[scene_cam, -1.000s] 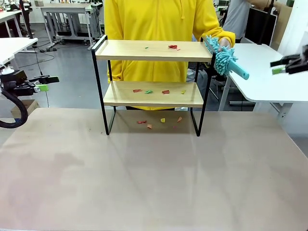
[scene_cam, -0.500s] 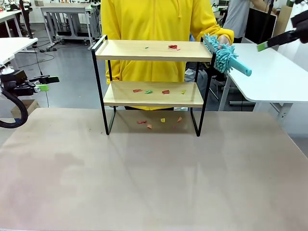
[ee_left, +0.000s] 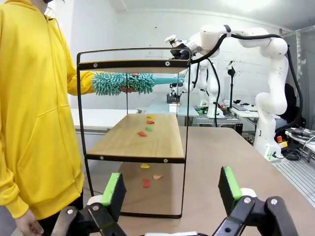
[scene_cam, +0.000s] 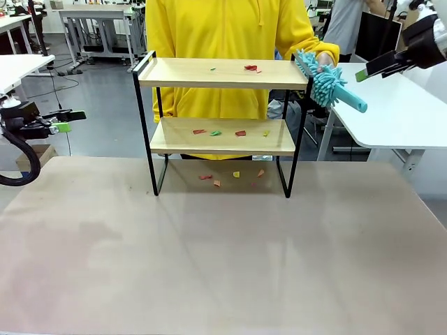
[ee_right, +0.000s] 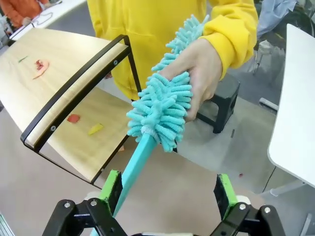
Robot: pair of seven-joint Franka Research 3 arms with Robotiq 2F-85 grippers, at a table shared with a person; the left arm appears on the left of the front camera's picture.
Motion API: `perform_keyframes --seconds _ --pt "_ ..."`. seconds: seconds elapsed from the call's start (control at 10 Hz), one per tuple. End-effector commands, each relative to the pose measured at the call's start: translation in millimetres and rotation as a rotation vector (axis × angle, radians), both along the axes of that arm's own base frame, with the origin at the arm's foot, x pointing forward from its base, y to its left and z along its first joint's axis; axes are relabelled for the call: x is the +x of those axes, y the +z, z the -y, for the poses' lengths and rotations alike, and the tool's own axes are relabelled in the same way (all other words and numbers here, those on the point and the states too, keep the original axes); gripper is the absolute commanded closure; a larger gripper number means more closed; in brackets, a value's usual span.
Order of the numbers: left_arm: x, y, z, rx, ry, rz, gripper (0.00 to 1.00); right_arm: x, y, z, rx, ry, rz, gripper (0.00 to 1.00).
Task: Clean the shelf.
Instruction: Pick up the Duster handed by the human.
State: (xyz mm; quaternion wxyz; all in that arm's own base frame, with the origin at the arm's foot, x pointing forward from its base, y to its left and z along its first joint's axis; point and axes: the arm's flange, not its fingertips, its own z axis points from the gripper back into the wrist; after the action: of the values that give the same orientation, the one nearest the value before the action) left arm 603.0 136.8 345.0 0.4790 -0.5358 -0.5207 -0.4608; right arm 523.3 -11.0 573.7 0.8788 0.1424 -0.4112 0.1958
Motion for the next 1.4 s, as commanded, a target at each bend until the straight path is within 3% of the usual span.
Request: perform_keyframes --seconds 0.0,0.1,0.3,0.6,0.8,1.3 --pt "-1 3 0 0.002 0.002 0.013 0.00 6 1 7 0.003 0.033 0.022 0.00" --pt "-1 3 0 0.002 0.002 0.013 0.00 0 0 0 0.000 0.000 0.000 0.00" --pt "-1 3 0 0.002 0.002 0.013 0.00 -16 38 -31 -0.153 -0.013 -0.064 0.00" --pt "-1 3 0 0.002 0.002 0.013 0.00 -25 62 -60 -0.250 -0.042 -0.163 0.00" --pt "-1 3 0 0.002 0.002 0.013 0.00 -32 54 -72 -0.274 -0.101 -0.248 0.00" --pt "-1 3 0 0.002 0.002 0.013 0.00 -35 -10 -84 -0.225 -0.143 -0.312 0.00"
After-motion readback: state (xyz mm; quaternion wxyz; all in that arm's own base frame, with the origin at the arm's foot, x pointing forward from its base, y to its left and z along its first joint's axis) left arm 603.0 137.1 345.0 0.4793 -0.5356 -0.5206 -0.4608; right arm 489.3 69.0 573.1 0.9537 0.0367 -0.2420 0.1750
